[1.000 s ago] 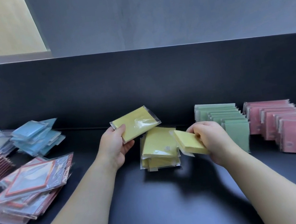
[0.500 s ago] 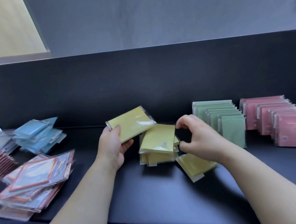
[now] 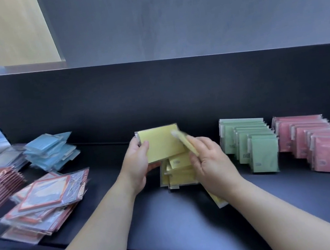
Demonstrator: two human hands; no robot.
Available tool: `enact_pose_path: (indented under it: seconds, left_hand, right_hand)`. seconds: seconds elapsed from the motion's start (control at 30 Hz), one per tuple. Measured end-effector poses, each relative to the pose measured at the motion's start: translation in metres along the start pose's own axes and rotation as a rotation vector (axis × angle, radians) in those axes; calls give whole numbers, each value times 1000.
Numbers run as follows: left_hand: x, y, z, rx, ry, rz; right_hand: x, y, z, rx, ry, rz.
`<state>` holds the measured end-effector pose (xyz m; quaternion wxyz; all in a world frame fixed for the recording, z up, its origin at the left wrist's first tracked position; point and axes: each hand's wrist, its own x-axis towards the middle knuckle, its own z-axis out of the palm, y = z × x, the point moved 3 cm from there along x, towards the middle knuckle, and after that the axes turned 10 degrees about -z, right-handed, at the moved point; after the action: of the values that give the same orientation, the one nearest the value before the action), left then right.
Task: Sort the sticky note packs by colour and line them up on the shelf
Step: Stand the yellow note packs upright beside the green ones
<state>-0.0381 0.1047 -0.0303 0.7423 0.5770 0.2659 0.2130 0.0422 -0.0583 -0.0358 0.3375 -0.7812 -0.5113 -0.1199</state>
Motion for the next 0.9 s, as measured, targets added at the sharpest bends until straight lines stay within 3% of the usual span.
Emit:
enact_pose_path:
  seconds: [0.13,0.2,0.3,0.43,0.6,0.9]
  left_hand:
    - [-7,-4,8,67,-215,31]
    - [-8,-4,7,139,-269,52]
    - [-1,-8,2,146,-200,33]
    - [4,-7,-4,-76,-39,-44]
    - [10,-5,-23,-460,190,-150]
    - [4,-3,-28,-534,328,-164]
  right_hand:
    - [0,-8,16,-240,-212,-90]
    - [-1,-9,18,-250,-277,-147]
    - [-2,-10,13,-111,-282,-206]
    - [1,-2,-7,46,-11,-81]
    - [-1,11,-3,-67,-324,56]
    - [-10,-18,-5,28,-355,-248]
